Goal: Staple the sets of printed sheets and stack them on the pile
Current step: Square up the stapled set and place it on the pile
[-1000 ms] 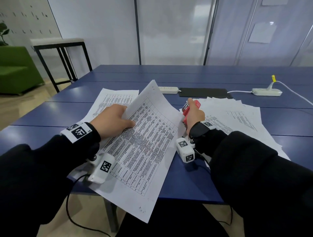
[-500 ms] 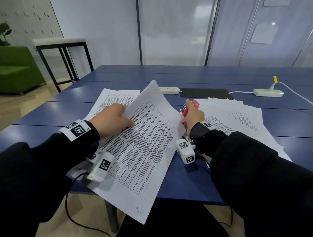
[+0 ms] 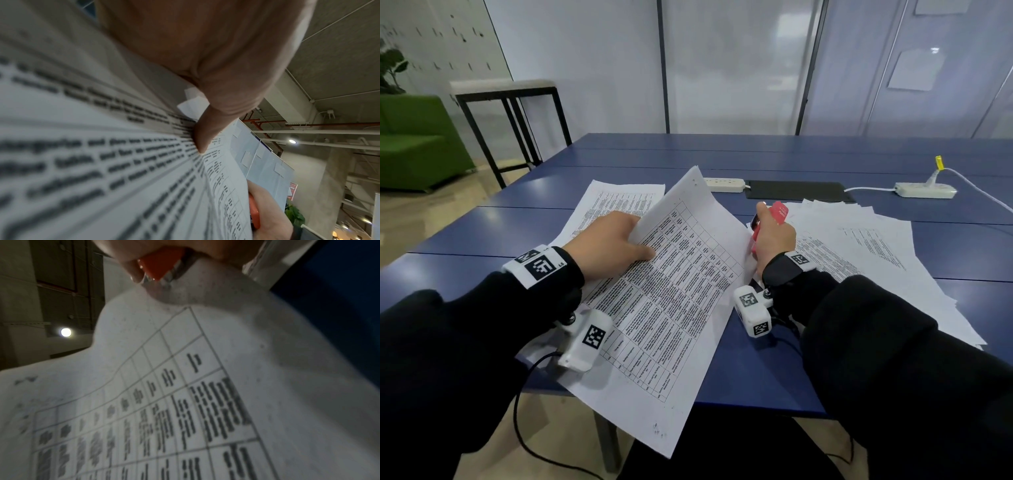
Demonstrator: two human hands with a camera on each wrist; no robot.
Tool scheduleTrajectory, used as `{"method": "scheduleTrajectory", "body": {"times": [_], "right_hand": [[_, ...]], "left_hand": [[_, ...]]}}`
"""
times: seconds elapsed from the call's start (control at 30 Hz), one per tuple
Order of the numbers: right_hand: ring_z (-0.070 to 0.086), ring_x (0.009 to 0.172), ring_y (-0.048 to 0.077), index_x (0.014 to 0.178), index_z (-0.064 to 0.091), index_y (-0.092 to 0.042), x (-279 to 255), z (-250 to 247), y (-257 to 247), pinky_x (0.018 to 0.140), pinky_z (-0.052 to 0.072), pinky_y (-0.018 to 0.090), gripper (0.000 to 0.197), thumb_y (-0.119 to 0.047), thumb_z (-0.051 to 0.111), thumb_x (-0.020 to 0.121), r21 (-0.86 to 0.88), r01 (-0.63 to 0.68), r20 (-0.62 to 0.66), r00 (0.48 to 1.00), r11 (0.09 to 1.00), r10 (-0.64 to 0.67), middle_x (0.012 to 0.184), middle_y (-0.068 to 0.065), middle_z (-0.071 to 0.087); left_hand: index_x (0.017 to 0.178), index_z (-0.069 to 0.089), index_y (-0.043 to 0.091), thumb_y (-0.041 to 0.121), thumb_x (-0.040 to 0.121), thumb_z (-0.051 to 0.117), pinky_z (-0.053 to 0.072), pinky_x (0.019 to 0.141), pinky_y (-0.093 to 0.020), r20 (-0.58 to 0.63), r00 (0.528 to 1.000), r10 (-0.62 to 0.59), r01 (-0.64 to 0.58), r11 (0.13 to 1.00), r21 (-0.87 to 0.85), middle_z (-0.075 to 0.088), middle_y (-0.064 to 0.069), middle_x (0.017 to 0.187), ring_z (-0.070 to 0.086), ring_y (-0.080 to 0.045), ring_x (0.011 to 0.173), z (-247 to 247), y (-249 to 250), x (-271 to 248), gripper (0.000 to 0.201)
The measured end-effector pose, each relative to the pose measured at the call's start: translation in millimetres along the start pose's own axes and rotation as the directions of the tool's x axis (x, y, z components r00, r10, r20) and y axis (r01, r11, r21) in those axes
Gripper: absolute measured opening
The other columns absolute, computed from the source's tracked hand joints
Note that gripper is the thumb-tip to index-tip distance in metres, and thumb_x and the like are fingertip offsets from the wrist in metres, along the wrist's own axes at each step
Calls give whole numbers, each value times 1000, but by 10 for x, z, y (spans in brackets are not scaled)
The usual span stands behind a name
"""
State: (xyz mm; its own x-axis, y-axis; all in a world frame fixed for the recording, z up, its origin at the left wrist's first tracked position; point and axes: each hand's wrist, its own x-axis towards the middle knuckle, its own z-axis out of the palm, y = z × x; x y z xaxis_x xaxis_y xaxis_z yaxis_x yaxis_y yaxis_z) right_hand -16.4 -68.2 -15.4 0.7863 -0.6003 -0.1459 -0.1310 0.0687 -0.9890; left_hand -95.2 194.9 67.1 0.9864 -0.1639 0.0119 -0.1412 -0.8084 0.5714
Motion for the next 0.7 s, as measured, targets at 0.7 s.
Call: {"method": "scheduleTrajectory", "body": {"times": [0.7], "right_hand": [[66,62,21,103,67,-5,-276,-385,-185,50,50,24,39,-42,70,95,-641,410,664,720,649,201,84,9,70]], "left_hand": [[117,70,1,-5,97,61,60,83,-42,23,988,-154,135,775,-618,79,-13,107,77,-30,95,-228,-608,99,22]]}}
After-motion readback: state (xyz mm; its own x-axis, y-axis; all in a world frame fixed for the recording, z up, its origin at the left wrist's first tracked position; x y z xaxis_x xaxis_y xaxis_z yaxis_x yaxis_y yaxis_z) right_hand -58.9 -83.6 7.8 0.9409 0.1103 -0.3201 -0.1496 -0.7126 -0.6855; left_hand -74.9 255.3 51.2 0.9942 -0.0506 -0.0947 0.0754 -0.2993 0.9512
